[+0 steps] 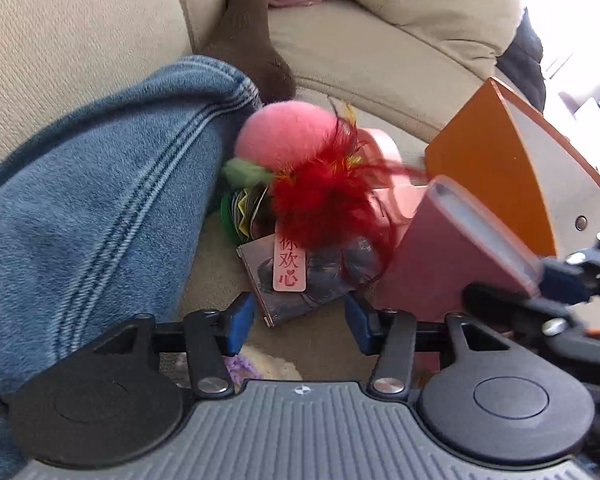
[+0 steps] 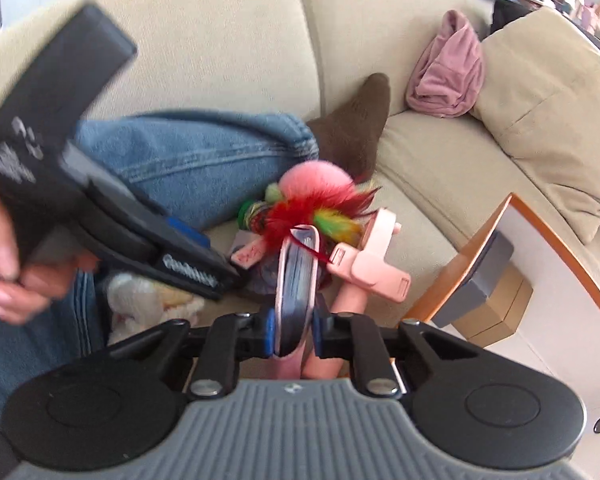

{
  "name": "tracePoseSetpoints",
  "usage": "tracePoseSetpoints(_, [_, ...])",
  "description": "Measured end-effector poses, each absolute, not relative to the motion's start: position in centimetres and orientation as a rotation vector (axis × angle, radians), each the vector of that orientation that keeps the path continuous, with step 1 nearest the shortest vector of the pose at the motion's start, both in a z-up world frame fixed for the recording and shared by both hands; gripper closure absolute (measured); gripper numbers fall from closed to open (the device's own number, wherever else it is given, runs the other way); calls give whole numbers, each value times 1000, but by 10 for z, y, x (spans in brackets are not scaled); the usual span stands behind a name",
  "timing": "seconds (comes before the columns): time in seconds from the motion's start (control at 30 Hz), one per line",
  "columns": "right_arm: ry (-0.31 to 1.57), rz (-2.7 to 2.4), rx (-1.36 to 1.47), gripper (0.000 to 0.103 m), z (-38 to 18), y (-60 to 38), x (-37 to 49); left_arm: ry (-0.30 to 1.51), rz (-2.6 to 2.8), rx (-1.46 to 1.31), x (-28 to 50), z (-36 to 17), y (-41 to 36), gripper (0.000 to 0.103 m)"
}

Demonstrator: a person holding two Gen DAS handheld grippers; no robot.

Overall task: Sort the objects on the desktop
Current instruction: 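Grasp the pink wallet with the right gripper, then grasp the red book-like box with the left gripper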

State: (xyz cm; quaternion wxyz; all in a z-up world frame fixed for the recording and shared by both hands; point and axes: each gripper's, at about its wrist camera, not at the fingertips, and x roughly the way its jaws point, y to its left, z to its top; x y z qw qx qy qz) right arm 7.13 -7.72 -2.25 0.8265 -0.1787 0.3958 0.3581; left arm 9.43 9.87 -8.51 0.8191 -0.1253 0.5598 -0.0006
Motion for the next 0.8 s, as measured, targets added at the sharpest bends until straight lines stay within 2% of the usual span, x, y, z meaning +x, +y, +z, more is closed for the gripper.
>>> tracePoseSetpoints(0.17, [773,707,-321,86,-6,-86,86,1210,43,-346,102,-100,105,38])
tracePoseSetpoints(0.27, [799,707,-293,86,-11,-86,99,1213,58,-397,106,-110,109,36])
tracePoseSetpoints(0.43, [855,713,-249,86,-22,-87,110,1203,47,-526,108,-126,122,20])
tracePoseSetpoints(0.5, [871,719,-225,86,-26,-88,113,1202,39,-561,109,-130,124,11])
tracePoseSetpoints(0.6, [881,717,-200,86,-29,-90,114,1201,40,-591,111,-136,125,6])
tracePoseSetpoints(0.67, [887,715,-186,86,-31,-92,116,1202,41,-610,111,-137,128,7])
tracePoseSetpoints(0.73, [892,711,-175,86,-32,-92,116,1195,59,-624,108,-135,133,17])
tracePoseSetpoints(0.8, [895,707,-166,86,-33,-93,117,1176,74,-646,103,-132,139,34])
